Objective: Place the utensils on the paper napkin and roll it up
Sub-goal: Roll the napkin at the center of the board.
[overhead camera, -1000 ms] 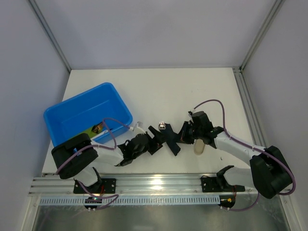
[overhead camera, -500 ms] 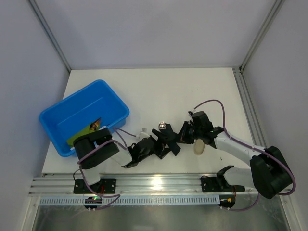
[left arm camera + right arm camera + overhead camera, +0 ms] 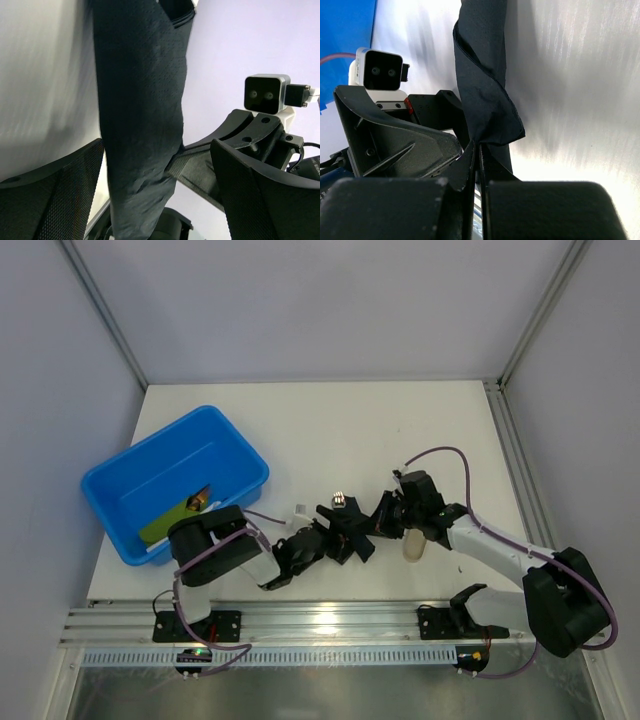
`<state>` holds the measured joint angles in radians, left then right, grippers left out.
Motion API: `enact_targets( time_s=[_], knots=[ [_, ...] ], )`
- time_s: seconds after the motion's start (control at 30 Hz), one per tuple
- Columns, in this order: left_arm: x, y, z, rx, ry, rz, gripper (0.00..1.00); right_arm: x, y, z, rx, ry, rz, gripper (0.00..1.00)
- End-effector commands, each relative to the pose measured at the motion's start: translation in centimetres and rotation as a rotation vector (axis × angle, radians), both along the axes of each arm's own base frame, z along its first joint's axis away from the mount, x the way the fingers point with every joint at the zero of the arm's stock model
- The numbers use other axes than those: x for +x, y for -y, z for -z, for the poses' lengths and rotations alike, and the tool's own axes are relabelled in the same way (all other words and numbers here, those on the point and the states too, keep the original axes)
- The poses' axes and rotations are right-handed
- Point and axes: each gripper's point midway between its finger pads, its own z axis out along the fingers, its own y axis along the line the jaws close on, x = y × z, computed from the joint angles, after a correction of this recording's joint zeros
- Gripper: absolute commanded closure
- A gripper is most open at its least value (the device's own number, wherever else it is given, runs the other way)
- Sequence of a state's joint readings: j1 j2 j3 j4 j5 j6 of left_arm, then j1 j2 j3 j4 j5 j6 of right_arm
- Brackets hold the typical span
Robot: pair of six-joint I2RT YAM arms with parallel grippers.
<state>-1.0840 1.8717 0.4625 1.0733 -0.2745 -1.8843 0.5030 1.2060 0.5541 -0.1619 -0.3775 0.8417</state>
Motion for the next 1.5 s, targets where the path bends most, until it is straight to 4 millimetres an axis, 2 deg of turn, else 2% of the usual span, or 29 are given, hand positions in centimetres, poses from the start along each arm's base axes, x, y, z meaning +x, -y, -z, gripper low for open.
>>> enact_targets(
  time_s=[0.0, 0.07, 0.4, 1.07, 1.13, 1.2, 1.27, 1.3, 1.47],
  knots=[
    [-1.3, -2.9, 8.3, 0.207, -0.177, -0.031, 0.11, 0.7, -0.7, -2.0, 0.050, 0.055, -0.002, 0.97],
    [-1.2, -3.0, 9.0, 0.217, -0.186, -0.034, 0.12, 0.7, -0.7, -2.1, 0.051, 0.058, -0.002, 0.96],
    [0.4, -4.5, 9.7, 0.236, -0.177, -0.082, 0.13, 0.7, -0.3, -1.3, 0.021, 0.049, 0.002, 0.96],
    [0.1, -4.7, 11.5, 0.259, -0.105, -0.021, 0.23, 0.8, 0.3, -0.7, -0.016, 0.044, 0.013, 0.97],
    [-0.7, -4.6, 12.2, 0.255, -0.133, 0.009, 0.23, 0.9, 0.4, -0.7, -0.016, 0.047, 0.016, 0.96],
    [-0.5, -4.4, 12.7, 0.231, -0.139, 0.035, 0.24, 0.8, 0.4, -0.6, -0.018, 0.045, 0.016, 0.96],
    [-0.1, -4.0, 12.3, 0.179, -0.134, 0.022, 0.26, 0.6, 0.5, -0.4, -0.022, 0.039, 0.019, 0.96],
    [-0.2, -4.3, 12.8, 0.181, -0.138, 0.013, 0.26, 0.6, 0.6, -0.4, -0.026, 0.041, 0.018, 0.96],
    [-0.1, -4.6, 12.7, 0.182, -0.118, 0.009, 0.26, 0.6, 1.0, -0.1, -0.044, 0.039, 0.031, 0.96]
  ],
)
